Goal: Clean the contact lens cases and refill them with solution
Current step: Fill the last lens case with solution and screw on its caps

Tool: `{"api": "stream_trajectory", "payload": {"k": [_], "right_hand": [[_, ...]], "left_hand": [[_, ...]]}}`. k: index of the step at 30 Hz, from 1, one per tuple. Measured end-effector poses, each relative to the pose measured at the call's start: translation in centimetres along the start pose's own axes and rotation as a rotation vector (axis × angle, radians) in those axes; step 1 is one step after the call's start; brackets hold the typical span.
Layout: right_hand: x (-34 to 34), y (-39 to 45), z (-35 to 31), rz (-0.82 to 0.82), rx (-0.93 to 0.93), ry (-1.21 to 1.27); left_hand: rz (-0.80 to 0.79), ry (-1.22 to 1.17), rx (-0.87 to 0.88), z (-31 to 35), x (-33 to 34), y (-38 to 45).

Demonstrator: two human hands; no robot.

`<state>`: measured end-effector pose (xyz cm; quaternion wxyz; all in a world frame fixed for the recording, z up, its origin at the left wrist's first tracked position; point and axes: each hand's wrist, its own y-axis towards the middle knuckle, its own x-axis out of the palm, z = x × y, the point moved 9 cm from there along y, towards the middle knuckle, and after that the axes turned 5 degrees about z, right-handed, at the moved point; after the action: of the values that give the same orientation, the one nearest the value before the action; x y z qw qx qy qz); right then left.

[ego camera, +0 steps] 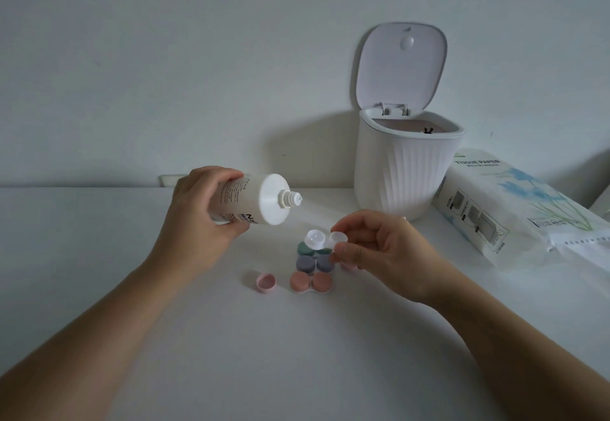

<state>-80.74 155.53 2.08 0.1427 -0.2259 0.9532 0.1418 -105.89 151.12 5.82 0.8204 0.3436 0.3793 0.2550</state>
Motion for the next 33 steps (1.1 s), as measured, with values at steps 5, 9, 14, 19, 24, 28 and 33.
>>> {"api": "stream_trajectory", "payload": {"k": [5,9,14,19,24,28,33], "right_hand": [[-0.4,-1.1,-0.7,0.004,0.007,-0.114],[-0.6,-3.2,-0.5,0.021,-0.006,-0.344],[-0.4,-5.3,-0.1,0.043,-0.008,-0.506],[0.2,-6.3,0.8,0.045,0.003,-0.572],[0.8,-6.7,1.0,0.011,-0.033,-0.6],[1.1,-6.8,0.9,-0.002,-0.056,-0.637],[0.3,-7.2,0.9,0.095,-0.04,-0.65]], "left_hand": [[-0.012,-0.085,-0.065,-0.4,0.3,-0.2],[-0.025,-0.136,-0.111,-0.5,0.7,-0.4],[-0.034,-0.165,-0.125,-0.7,0.8,-0.5],[-0.035,-0.186,-0.162,-1.2,0.8,-0.8],[-0.057,-0.204,-0.18,-1.4,1.0,-1.0],[-0.07,-0.211,-0.208,-1.7,1.1,-1.1],[-0.093,-0.217,-0.216,-1.8,1.5,-1.3]]}}
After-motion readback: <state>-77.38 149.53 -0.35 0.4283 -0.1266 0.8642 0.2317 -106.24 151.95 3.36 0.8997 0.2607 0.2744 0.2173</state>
